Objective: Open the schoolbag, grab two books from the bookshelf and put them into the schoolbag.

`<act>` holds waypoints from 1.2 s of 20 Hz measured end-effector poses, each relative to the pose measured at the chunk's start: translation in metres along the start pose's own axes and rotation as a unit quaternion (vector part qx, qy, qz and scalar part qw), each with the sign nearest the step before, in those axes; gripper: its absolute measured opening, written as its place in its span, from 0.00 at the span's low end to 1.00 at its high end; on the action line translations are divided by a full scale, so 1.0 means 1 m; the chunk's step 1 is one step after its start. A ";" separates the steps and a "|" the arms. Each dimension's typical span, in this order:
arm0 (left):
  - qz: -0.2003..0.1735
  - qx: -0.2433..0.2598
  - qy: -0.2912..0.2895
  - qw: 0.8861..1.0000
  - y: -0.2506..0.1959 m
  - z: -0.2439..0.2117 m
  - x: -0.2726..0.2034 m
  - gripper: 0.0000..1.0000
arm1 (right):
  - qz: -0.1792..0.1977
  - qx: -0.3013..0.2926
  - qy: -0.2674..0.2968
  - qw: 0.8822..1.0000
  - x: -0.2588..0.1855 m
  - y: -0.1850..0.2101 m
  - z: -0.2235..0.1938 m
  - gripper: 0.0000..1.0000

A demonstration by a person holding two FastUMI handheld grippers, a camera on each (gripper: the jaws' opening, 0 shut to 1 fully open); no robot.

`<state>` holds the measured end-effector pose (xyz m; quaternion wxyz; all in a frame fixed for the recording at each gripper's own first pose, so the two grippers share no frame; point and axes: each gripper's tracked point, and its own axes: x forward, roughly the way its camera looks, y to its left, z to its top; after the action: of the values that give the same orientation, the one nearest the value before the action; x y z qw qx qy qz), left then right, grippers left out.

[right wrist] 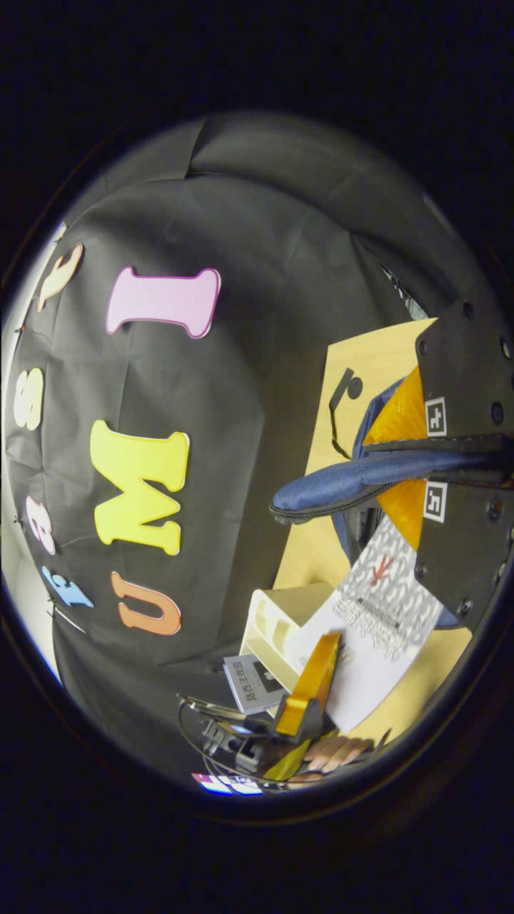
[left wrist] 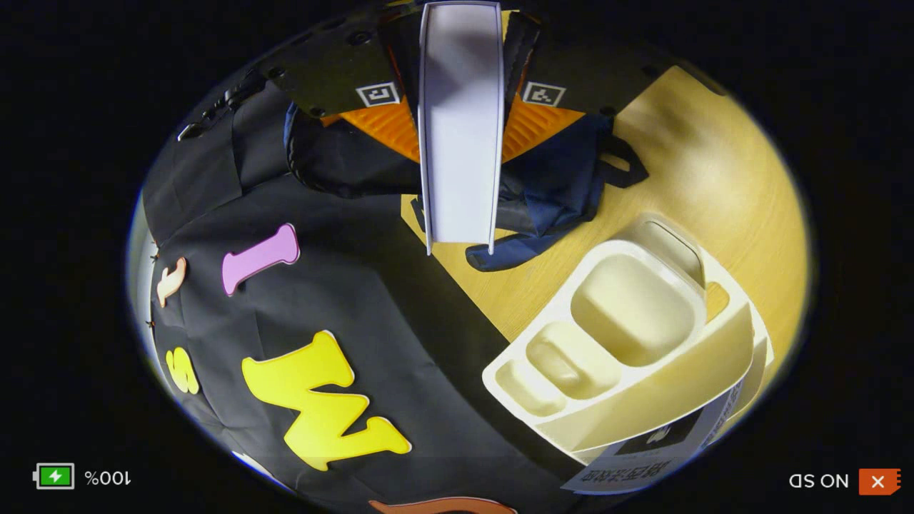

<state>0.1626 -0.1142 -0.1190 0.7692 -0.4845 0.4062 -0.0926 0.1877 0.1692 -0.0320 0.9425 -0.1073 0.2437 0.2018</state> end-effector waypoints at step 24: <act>-0.109 -0.014 -0.042 0.993 0.012 -0.083 0.143 0.48 | 0.004 0.008 -0.024 1.000 -0.002 0.008 0.018 0.08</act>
<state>0.1939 -0.2406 -0.2222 0.7640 -0.5401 0.3193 -0.1502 0.1899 0.1813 -0.0162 0.9482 -0.0944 0.2228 0.2059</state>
